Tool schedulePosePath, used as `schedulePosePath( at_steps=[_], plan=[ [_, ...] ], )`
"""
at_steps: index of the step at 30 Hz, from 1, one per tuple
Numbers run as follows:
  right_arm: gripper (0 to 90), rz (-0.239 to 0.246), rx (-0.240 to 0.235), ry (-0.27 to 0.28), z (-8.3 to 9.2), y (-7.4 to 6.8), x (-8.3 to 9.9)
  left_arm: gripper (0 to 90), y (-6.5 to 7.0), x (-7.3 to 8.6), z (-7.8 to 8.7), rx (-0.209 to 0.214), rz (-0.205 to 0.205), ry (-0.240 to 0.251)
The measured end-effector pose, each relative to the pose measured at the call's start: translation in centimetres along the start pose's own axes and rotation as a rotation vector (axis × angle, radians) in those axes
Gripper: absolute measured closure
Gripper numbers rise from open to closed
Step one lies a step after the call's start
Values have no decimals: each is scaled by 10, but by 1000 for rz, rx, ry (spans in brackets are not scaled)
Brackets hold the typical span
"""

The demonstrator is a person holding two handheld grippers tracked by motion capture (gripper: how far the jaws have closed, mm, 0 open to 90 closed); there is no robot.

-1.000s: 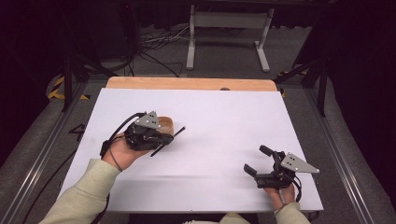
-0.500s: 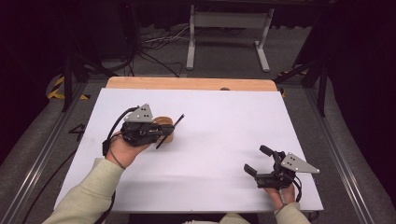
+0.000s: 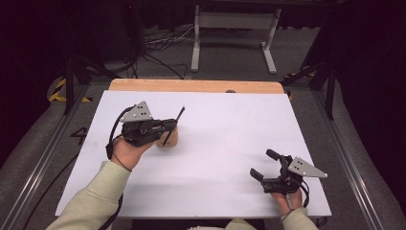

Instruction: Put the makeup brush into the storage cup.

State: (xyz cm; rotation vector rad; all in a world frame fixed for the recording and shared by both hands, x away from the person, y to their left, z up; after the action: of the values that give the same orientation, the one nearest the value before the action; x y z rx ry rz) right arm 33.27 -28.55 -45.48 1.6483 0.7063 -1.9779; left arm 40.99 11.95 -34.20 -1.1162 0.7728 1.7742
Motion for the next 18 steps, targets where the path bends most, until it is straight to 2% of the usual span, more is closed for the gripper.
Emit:
schedulePosePath(
  at_steps=[5, 9, 14, 18],
  plan=[
    [11, 0, 0, -1, 0, 0, 0, 830, -5, -1, 1, -19, 17, 40],
    [11, -1, 0, 0, 0, 0, 0, 830, -6, -3, 0, -35, 46, 89],
    [11, -2, -3, 1, 0, 0, 0, 831, -6, -6, -3, -61, 39, 130],
    [11, -3, -1, 3, 0, 0, 0, 830, -8, -6, -5, -75, 56, 168]
  ],
)
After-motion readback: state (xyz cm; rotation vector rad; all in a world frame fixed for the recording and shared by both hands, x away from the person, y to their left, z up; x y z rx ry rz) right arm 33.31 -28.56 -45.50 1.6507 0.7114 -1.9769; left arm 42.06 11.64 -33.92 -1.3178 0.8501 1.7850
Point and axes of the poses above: each handheld gripper's, and its own axes: z roughly backward along the jaws, x roughly out of its underside, y roughly to its right, the point moved 3 cm from there along -z, roughly forward along the jaws, and after that the axes turned 5 degrees about x, right-handed, at the moved point
